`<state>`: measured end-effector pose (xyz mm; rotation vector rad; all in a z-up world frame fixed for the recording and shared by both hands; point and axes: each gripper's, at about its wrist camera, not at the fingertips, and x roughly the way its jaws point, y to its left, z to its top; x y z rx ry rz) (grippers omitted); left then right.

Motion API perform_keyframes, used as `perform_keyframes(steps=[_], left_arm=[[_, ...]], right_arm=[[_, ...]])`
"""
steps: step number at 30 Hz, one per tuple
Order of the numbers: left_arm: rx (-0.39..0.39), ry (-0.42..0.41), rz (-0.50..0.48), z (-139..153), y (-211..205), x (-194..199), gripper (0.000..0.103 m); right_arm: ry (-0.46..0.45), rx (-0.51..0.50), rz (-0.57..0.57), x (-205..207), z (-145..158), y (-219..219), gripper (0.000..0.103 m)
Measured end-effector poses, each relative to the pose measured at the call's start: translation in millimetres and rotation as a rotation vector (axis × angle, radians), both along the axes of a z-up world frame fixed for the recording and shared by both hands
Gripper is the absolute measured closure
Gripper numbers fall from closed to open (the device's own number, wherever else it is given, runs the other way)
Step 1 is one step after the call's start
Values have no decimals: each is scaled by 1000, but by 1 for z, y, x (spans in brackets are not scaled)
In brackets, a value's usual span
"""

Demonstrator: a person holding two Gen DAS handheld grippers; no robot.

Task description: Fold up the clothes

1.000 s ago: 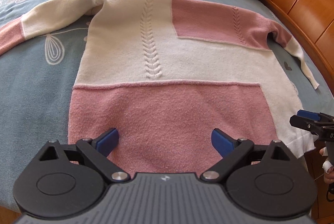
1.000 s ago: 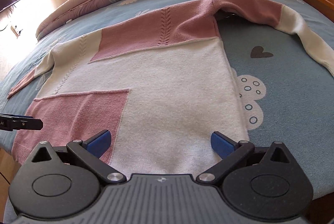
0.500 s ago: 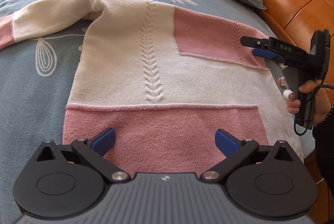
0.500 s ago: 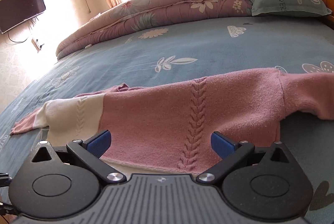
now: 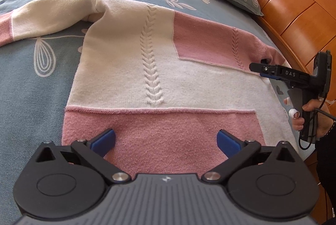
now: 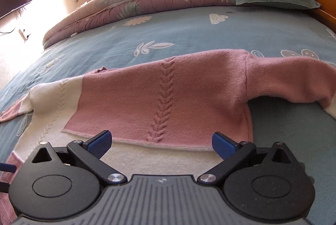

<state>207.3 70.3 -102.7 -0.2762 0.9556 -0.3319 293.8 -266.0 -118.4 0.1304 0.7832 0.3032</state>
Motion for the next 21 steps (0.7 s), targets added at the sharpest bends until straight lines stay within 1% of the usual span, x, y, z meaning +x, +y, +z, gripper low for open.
perform_keyframes(steps=[3,4,6,8,11,12,14,16,18,20,21], left_arm=[[-34,13,9,4,7,1,1],[-37,10,9,7,9,2,1],[-35,-34,2,17,13,5,1],[-39,-70,-8,26,16,18,1],[-34,-113,-18,31,14,45,1],[-35,-124,-22,30,12,55,1],[-45,-137,-30,24,13,75,1],[-56,-98,-30,12,19,93,1],[-22,-59,-4,-4,25,107,2],[7,-95,-23,-6,27,107,1],[43,-86,-26,-3,27,106,2]], right_arm=[[35,-140,-64,-13,-8,8,0],[36,-169,-61,-23,-2,13,0],[35,-223,-45,-45,8,24,0],[8,-234,39,-73,11,35,0],[65,-223,77,-90,-3,47,0],[77,-219,83,-95,-7,50,0],[47,-212,54,-103,-10,51,0],[52,-202,41,-102,-9,50,0],[55,-200,39,-101,-9,49,0],[59,-198,39,-100,-9,48,0],[61,-196,37,-99,-10,47,0]])
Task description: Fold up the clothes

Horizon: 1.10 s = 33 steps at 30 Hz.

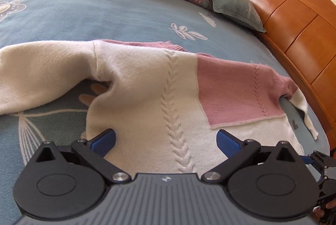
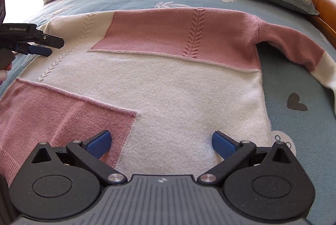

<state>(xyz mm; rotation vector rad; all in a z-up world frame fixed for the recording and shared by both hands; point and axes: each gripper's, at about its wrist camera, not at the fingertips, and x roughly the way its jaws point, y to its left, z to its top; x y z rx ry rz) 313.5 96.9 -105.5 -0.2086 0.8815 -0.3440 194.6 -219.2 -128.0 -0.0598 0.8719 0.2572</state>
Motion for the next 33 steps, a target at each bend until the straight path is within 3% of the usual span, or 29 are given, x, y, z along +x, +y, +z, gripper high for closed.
perform_keyframes(steps=[4,8,11,15,20,25,29,33], left_arm=[[91,-26,-26,23,0,-22,3],[61,-22,-149,31,-6,-61,3],[31,39,-192,19,-11,-91,3],[47,110,-149,5,-4,-136,3],[-34,173,-123,8,10,-181,2],[101,56,-160,29,-10,-183,2],[97,4,-161,29,-34,-163,2],[138,52,-130,7,-53,-152,2]], right_arm=[[-18,16,-37,0,-2,-3,0],[-42,9,-45,-3,-3,-1,0],[-45,3,-38,-4,-3,-3,0],[-12,-11,-44,-8,1,-7,0],[-14,-14,-80,-27,0,-17,0],[11,-2,-90,-45,7,-19,0],[34,37,-53,-64,8,-22,0],[31,-5,-54,-84,4,-28,0]])
